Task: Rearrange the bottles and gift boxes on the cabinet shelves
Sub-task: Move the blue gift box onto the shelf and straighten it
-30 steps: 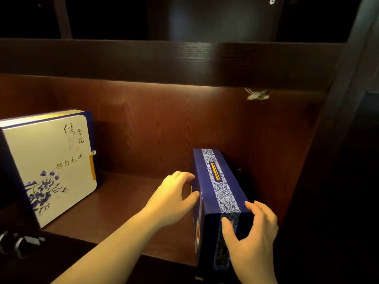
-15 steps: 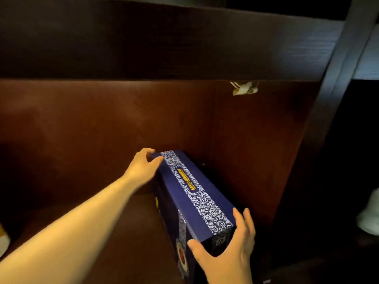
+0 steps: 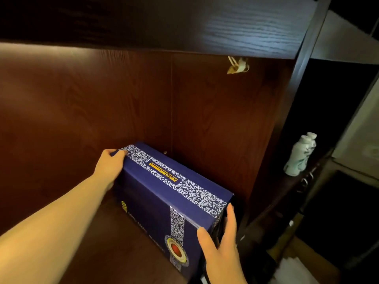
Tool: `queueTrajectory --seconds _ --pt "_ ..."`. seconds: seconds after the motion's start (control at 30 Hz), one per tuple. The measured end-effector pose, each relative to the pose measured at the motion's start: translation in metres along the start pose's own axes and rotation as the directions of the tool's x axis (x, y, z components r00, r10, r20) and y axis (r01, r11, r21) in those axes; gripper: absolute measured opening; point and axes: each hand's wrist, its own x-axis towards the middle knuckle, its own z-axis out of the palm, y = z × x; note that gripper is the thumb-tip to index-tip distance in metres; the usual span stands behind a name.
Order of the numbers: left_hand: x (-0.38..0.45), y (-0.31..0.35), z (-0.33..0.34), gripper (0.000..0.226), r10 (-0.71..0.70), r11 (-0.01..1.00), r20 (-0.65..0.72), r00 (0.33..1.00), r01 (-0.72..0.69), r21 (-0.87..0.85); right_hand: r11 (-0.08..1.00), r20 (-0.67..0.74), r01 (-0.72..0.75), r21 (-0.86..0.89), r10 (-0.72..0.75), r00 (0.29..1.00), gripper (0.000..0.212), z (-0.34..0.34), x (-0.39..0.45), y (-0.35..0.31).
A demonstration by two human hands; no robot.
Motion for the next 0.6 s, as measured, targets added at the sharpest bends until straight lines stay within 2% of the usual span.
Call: queueTrajectory --seconds 0.1,0.27,0.43,0.53,0.6 --pt "0.0 0.0 0.0 0.025 0.017 0.999 0.006 1.0 -0.017 -0.031 1.0 -0.011 -0.016 0.02 0.016 1.0 0.079 0.012 -0.001 0.004" --pt "-0.007 0.003 -0.008 0.028 -0.004 0.989 0.066 0.998 0.013 -0.148 0.998 -0.026 -0.004 0.064 0.006 1.0 0.079 0.021 0.006 0.01" --pt "-0.021 0.002 -0.027 0.074 -0.058 0.961 0.133 0.989 0.091 -0.26 0.996 -0.043 -0.026 0.091 0.03 0.999 0.077 0.018 0.016 0.013" --pt "-0.034 -0.003 -0.039 0.077 -0.137 0.936 0.141 0.98 0.175 -0.306 0.985 -0.065 -0.05 0.163 0.061 0.996 0.064 0.014 0.023 0.012" --pt "-0.046 -0.004 -0.047 0.069 -0.171 0.918 0.144 0.975 0.211 -0.335 0.976 -0.05 -0.047 0.211 0.059 0.997 0.062 0.007 0.032 0.014"
